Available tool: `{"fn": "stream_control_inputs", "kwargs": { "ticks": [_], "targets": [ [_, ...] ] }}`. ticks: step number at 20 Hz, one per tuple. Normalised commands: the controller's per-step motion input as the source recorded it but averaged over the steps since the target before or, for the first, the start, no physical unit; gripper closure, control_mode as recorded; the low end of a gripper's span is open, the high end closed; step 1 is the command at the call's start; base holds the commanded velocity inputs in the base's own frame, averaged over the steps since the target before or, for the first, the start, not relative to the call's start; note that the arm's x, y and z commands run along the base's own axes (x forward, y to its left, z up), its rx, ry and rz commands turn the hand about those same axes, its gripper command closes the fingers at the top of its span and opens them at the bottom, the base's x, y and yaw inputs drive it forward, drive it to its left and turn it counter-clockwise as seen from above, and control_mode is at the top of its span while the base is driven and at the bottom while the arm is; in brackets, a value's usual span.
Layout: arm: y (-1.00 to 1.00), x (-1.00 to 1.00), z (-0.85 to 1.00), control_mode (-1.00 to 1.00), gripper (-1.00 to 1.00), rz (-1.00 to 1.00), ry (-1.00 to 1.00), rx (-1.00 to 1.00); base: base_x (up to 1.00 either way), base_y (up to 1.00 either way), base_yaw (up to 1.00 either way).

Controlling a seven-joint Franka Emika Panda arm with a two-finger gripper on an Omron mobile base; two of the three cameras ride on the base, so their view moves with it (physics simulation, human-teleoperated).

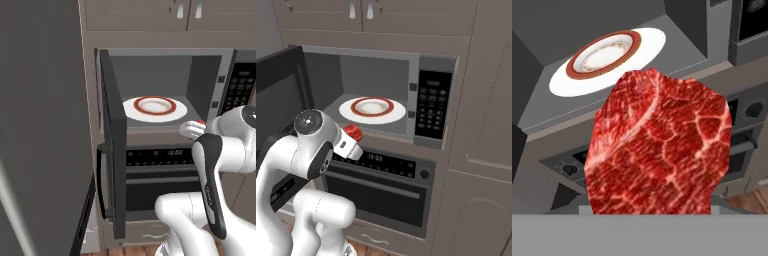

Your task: Transport the steak from the fridge to the microwave and turn on the microwave.

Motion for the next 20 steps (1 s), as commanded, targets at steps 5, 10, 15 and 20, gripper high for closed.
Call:
{"fn": "stream_control_inputs", "kwargs": {
  "ticks": [5,10,15,20],
  "targets": [
    [0.0,0.0,0.0,1.0,1.0,0.0,0.0,0.0,0.3,-0.32,0.13],
    [0.0,0.0,0.0,1.0,1.0,0.0,0.0,0.0,0.37,-0.33,0.12],
    [0.0,0.0,0.0,1.0,1.0,0.0,0.0,0.0,0.06,-0.32,0.12],
    [0.0,0.0,0.0,1.0,1.0,0.0,0.0,0.0,0.03,-0.29,0.11]
  ]
}}
